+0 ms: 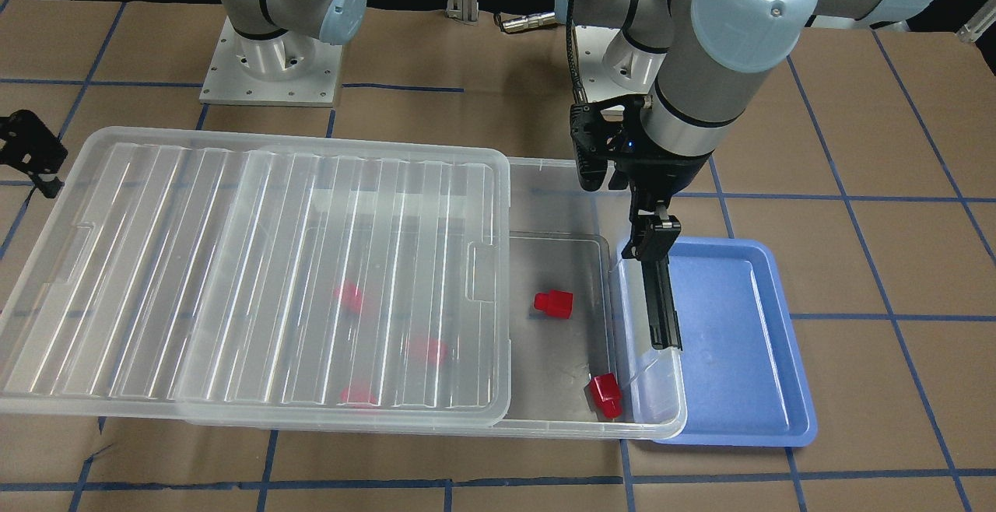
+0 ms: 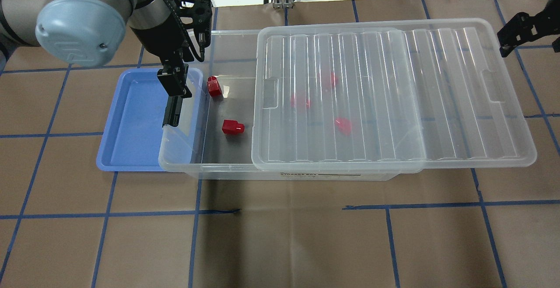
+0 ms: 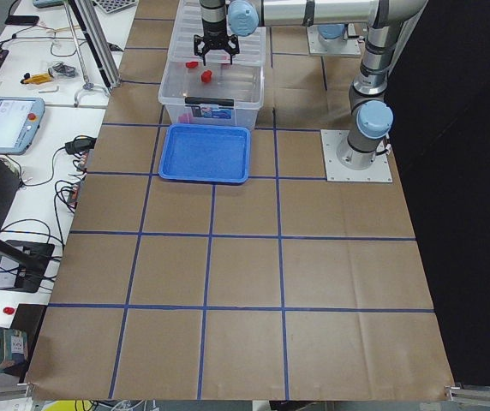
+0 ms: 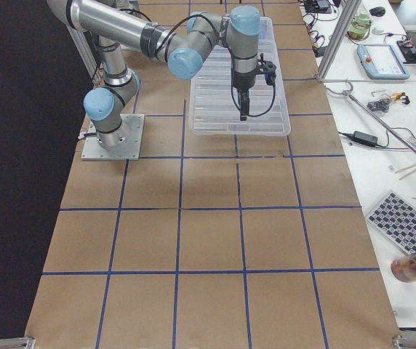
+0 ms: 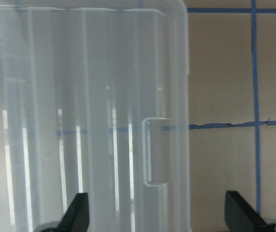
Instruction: Place red block in blue tray from box
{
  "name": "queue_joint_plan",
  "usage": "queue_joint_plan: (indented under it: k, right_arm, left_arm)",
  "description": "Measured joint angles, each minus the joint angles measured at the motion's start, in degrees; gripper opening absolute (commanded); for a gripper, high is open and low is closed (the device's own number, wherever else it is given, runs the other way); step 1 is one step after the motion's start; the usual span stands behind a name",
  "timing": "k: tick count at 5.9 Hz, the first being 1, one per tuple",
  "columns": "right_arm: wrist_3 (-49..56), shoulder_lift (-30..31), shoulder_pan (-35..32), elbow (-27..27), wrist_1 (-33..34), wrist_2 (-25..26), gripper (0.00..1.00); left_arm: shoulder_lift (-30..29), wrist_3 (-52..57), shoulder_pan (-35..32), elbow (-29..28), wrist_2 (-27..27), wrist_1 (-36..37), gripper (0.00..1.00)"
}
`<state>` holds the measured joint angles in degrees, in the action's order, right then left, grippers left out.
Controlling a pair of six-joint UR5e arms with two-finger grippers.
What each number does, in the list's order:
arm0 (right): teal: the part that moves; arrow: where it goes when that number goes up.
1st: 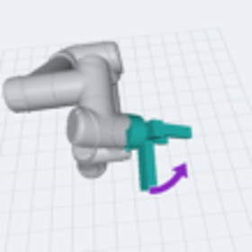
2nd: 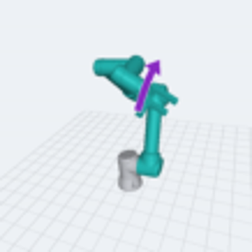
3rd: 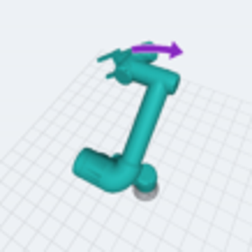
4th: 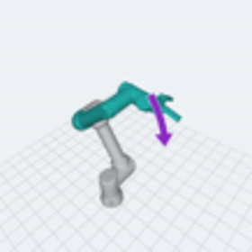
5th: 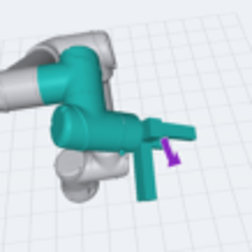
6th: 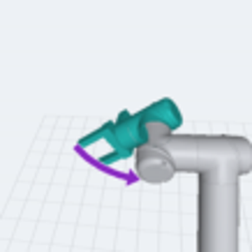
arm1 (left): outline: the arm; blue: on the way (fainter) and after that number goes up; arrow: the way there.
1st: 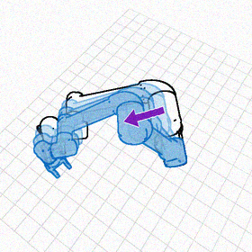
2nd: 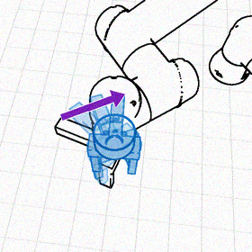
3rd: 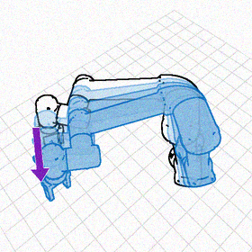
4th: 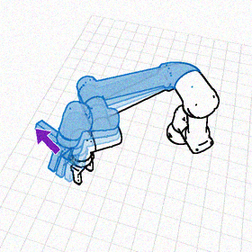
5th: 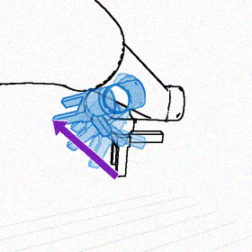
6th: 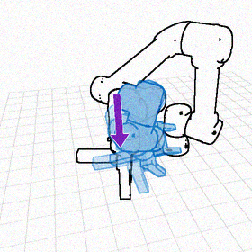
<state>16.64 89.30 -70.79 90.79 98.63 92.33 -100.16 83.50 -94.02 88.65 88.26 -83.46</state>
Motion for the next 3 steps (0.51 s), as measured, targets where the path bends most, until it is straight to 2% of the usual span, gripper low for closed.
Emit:
queue_joint_plan:
  k: [2, 3]
  right_arm:
    - [-14.0, 0.1, -9.3, -5.7, -8.9, -1.8, 1.00]
    - [-20.8, -0.2, -14.6, -6.7, -10.3, -2.0, 1.00]
  left_arm:
    - [-4.7, 0.5, -0.3, 1.3, -0.3, 3.5, 0.97]
    - [-6.2, 0.6, -0.5, 2.9, -0.7, 6.2, 0.97]
